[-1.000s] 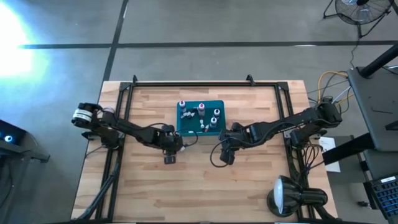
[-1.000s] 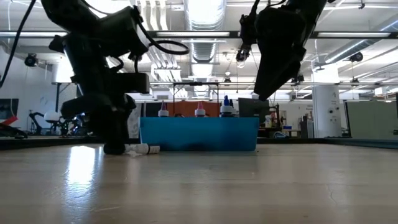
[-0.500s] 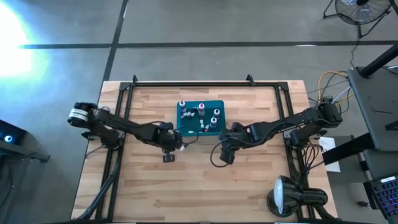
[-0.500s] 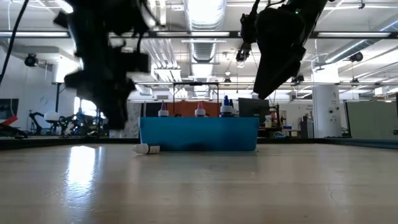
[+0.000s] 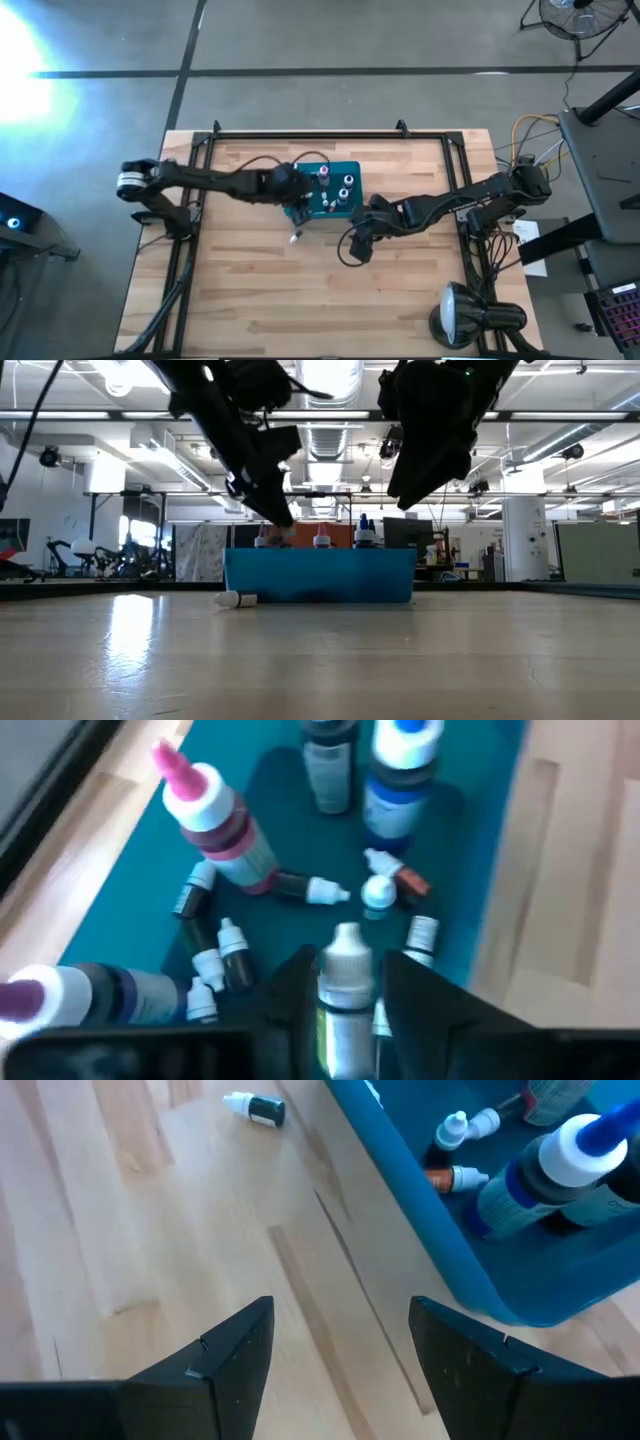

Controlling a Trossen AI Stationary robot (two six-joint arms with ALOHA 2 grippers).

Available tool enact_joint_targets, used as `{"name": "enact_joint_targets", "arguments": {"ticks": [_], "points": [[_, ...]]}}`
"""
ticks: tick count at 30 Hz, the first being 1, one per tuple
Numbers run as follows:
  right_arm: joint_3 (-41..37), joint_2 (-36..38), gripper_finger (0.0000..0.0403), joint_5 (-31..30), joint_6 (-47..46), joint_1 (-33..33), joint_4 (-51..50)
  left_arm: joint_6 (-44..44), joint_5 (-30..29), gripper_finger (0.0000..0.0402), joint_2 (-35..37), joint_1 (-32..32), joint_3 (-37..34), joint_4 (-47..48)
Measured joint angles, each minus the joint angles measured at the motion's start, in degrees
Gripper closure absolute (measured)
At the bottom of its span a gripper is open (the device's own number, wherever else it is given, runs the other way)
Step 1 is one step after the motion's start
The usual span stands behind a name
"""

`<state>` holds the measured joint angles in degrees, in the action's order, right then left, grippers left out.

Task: Pick & Place food coloring
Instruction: Put the small green food coloring bottle into the bin, then put the small black food coloring bottle into the bin

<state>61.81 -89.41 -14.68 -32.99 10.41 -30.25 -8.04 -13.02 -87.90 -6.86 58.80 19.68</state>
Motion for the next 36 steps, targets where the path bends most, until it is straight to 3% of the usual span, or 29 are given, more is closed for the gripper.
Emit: {"name": "enact_joint_targets", "arguments": {"ticks": [4, 7, 12, 17, 22, 26, 31, 36], "points": [[-0.01, 0.00, 0.0177, 0.40, 0.14, 0.00, 2.27, 1.03, 0.11, 0.0262, -2.06, -1.18, 3.36, 2.43], [-0.01, -0.61, 0.0177, 2.89, 3.33, -0.40, 8.04, 1.87, -2.34, 0.0233, -1.44, -0.29, 7.40, 10.19], [0.97, -5.86, 0.0177, 9.23, 11.48, -2.25, 19.63, 3.85, -2.47, 0.0224, 5.22, 5.65, 9.02, 20.66], [8.24, -14.21, 0.0177, 12.12, 24.34, -3.26, 22.47, -7.25, -5.14, 0.0223, 13.58, 13.58, 3.82, 25.48], [19.60, -23.08, 0.0177, 12.12, 40.90, -3.14, 16.08, -25.51, -11.70, 0.0223, 21.14, 22.22, -3.41, 25.41], [30.11, -30.21, 0.0177, 11.71, 46.25, -3.59, 7.08, -36.01, -16.34, 0.0223, 25.49, 28.02, -7.45, 25.70], [42.27, -38.86, 0.0180, 11.62, 49.91, -4.06, -3.99, -44.91, -17.39, 0.0223, 28.47, 32.51, -10.66, 25.79], [52.50, -45.85, 0.0192, 11.62, 50.89, -4.22, -11.01, -48.15, -17.39, 0.0223, 29.53, 35.29, -12.32, 25.73]]}}
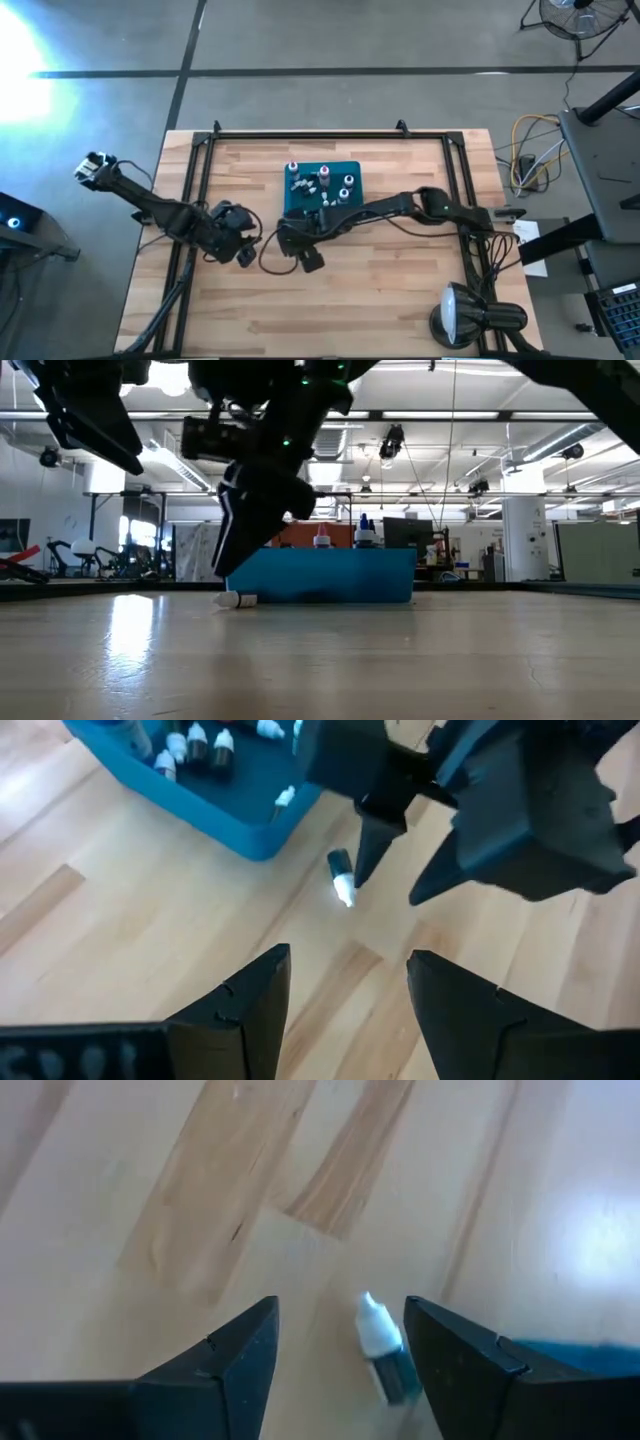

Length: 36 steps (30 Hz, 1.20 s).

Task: Pick & Place food coloring
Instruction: Put the small black food coloring bottle into the bin

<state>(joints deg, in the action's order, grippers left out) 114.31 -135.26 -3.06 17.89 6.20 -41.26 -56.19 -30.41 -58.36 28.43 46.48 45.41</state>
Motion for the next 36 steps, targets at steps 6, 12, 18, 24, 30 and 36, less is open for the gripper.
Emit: {"name": "enact_joint_targets", "arguments": {"ticks": [6, 12, 18, 24, 30, 36], "points": [[8.36, -6.49, 0.0204, -3.46, 3.94, -0.02, -4.58, -0.43, -0.22, 0.0223, 0.04, 0.77, -0.17, 0.49], [12.27, -9.86, 0.0214, -7.66, 5.68, -0.73, -11.07, -0.43, -0.33, 0.0223, 0.19, 0.83, -0.21, 0.47], [12.10, -9.86, 0.0231, -7.36, 5.74, -0.85, -10.66, -0.43, -0.72, 0.0223, 0.21, 1.07, -0.88, 0.52], [12.29, -9.86, 0.0251, -4.17, 6.64, -1.09, -10.52, -0.43, -1.39, 0.0223, 0.24, 1.09, -0.88, 0.48], [12.23, -9.88, 0.0278, -2.88, 6.35, -1.07, -10.90, -0.52, -1.57, 0.0223, 0.21, 1.09, -0.88, 0.48], [12.21, -9.88, 0.0318, -1.62, 5.73, -1.07, -11.18, -0.82, -1.92, 0.0223, 0.21, 1.09, -0.88, 0.49]]}}
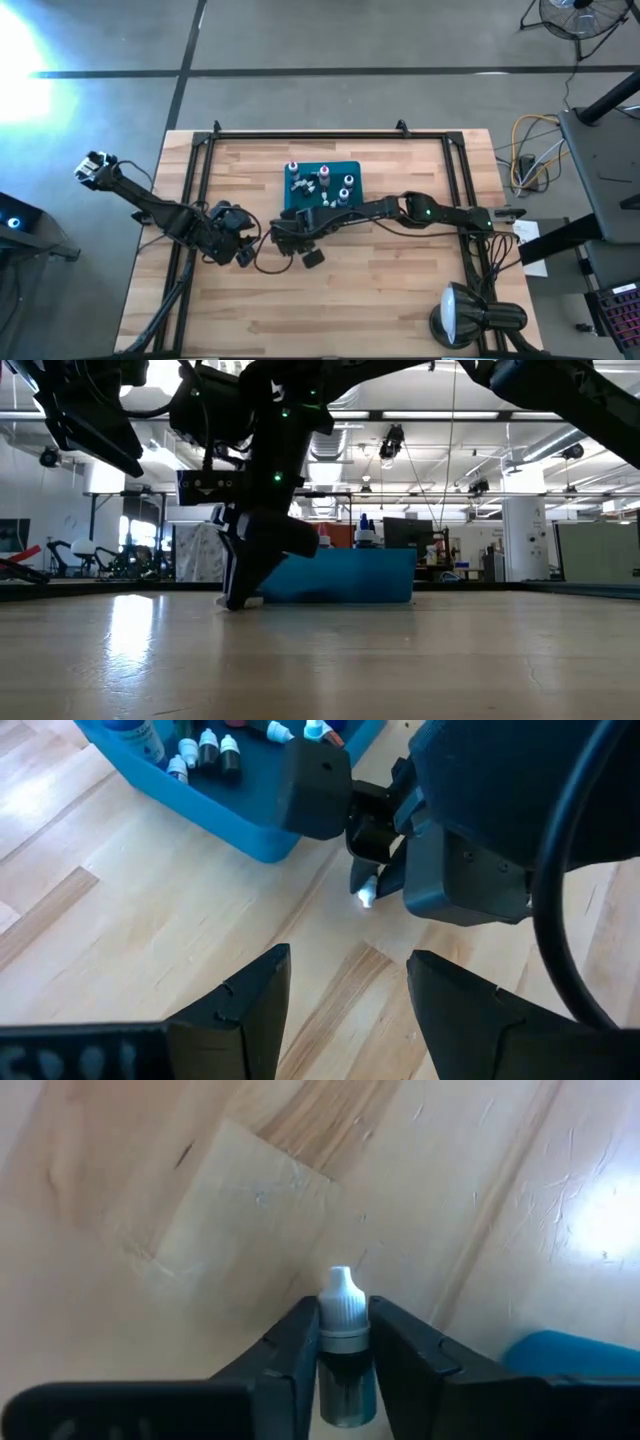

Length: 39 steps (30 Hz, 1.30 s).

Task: Pick & Place food coloring
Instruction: Put the small black food coloring bottle into the bin, then return to Home Position

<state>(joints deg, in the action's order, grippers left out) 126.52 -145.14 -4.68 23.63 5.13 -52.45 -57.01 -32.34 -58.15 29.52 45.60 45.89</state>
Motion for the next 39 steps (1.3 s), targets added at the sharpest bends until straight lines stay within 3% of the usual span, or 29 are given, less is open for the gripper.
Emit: {"name": "enact_joint_targets", "arguments": {"ticks": [5, 10, 13, 17, 25, 29, 34, 39], "points": [[1.28, 0.01, 0.0345, 1.58, -6.55, 0.12, -0.64, -0.36, -0.02, 0.0223, 0.00, 0.00, 0.00, 0.02], [3.13, 3.61, 0.0342, 9.48, -21.75, -1.05, -0.96, -0.32, -0.20, 0.0223, 0.02, 0.00, 0.00, -0.01], [3.23, 7.97, 0.0334, 5.56, -26.53, -1.89, -0.56, -0.03, -0.20, 0.0223, 0.02, 0.00, 0.00, 0.04], [2.79, 13.07, 0.0322, -6.47, -28.23, -3.41, -0.90, 0.80, -0.20, 0.0223, 0.02, -0.01, 0.00, -0.02], [-3.64, 16.60, 0.0281, -3.62, -33.51, -13.02, -4.83, 0.88, -0.66, 0.0223, 0.02, 0.00, 0.11, -0.44], [-6.05, 18.31, 0.0247, 0.32, -34.38, -13.96, -1.97, 1.68, -0.66, 0.0223, 0.09, -0.17, 0.11, -0.14], [-9.50, 24.54, 0.0215, -4.46, -32.68, -11.97, -2.29, -1.68, 0.74, 0.0223, 0.36, -0.17, 0.34, -0.55], [-19.51, 35.29, 0.0210, -7.49, -33.80, -9.44, 0.12, 9.47, 5.89, 0.0223, 1.26, -1.97, -0.50, -10.95]]}}
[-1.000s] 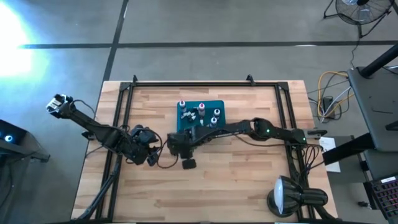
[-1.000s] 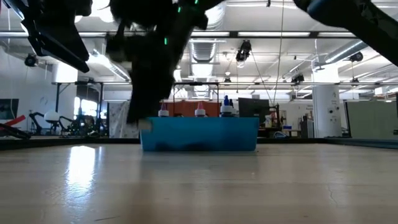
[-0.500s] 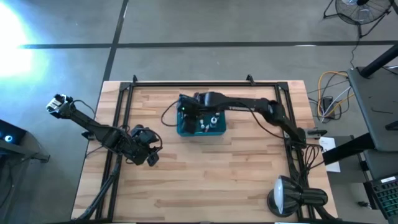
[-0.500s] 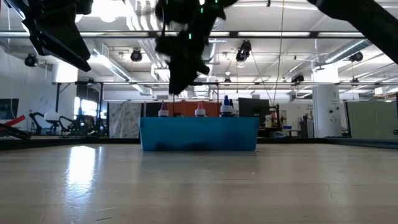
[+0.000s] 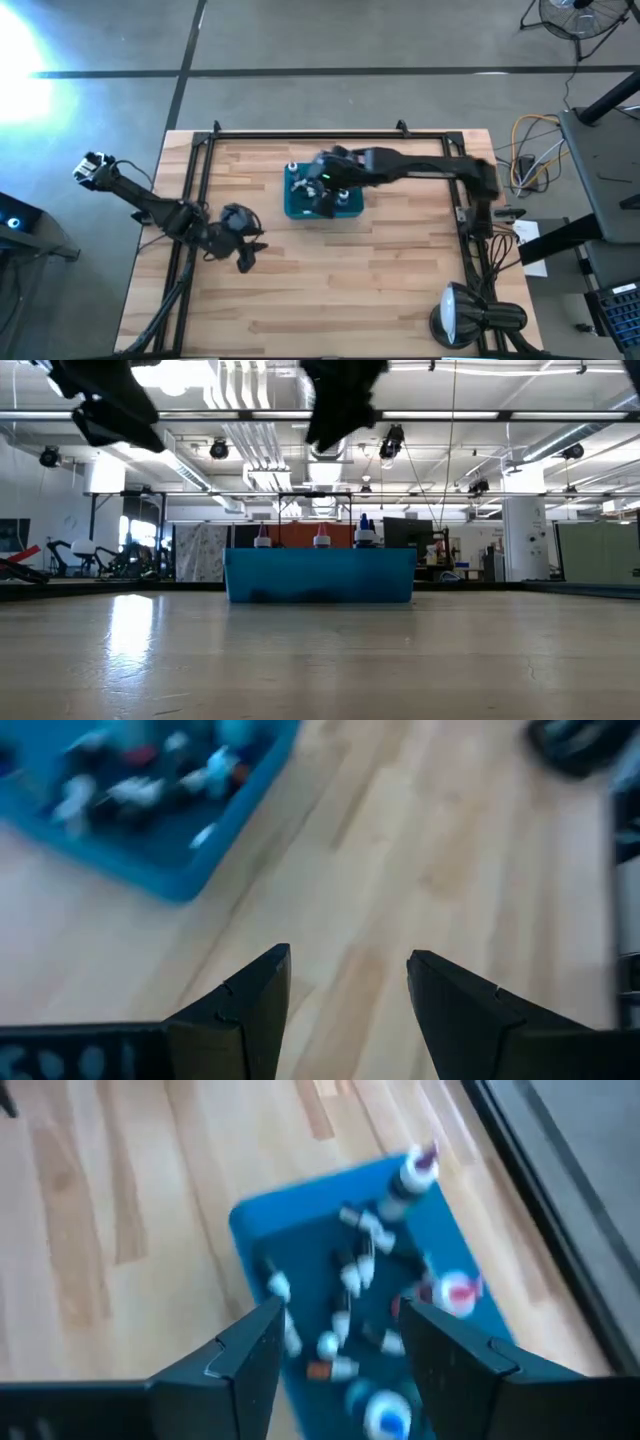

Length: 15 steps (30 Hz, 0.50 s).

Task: Pick & Place food coloring
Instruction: Return to Home Position

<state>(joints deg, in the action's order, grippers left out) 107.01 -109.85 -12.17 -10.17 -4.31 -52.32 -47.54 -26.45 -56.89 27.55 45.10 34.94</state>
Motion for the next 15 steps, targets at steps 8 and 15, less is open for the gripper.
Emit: {"name": "enact_joint_targets", "arguments": {"ticks": [8, 15], "points": [[-32.37, 24.28, 0.0225, -5.53, -16.53, 5.15, 12.75, 12.42, 15.11, 0.0223, 6.06, -11.23, -7.98, -18.50], [-49.86, 44.60, 0.0236, -15.43, -31.05, 10.62, 12.84, 18.36, 19.94, 0.0223, 19.32, -19.19, -10.61, -18.93]]}}
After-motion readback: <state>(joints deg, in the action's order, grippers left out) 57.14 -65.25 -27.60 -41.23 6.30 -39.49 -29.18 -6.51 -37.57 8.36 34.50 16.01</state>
